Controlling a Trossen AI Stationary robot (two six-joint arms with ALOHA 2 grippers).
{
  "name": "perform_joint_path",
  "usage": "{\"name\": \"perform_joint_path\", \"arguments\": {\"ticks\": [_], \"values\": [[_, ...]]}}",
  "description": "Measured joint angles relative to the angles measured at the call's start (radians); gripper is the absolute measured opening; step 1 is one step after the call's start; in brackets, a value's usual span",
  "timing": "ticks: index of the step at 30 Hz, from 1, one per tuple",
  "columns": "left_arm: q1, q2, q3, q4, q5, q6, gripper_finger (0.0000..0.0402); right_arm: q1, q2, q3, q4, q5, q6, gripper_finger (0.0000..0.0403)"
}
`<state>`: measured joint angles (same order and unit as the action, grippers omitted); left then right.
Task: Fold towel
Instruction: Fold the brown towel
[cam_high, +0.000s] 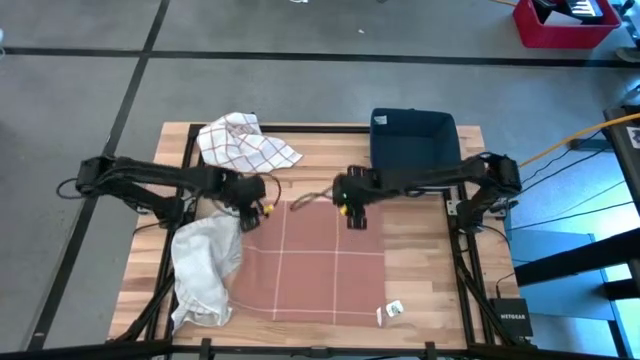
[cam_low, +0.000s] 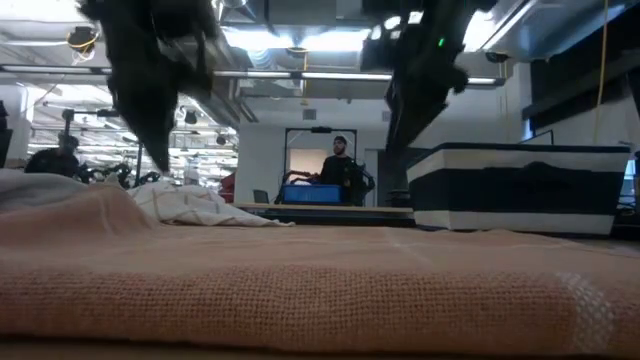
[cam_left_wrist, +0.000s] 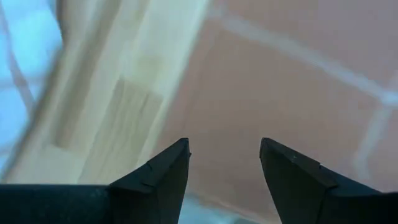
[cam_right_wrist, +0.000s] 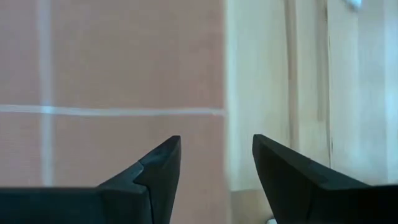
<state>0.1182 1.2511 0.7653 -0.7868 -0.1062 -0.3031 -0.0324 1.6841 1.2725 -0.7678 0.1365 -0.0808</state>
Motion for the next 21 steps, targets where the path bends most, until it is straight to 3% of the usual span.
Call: {"name": "perform_joint_path", "arguments": {"ticks": [5,11,21], "values": [[0.194,0.025,-0.106,0.09,0.07,0.072,0.019,-0.069,0.035,-0.038,0.02,-0.062,-0.017,0.0204],[0.285,0.048,-0.155,0.157,0.251,0.109,0.019,-0.073,0.049,-0.073,0.047,-0.07,-0.071,0.0205],[0.305,0.104,-0.183,0.183,0.205,0.13,0.019,-0.073,0.049,-0.075,0.069,-0.07,-0.081,0.0205]]}}
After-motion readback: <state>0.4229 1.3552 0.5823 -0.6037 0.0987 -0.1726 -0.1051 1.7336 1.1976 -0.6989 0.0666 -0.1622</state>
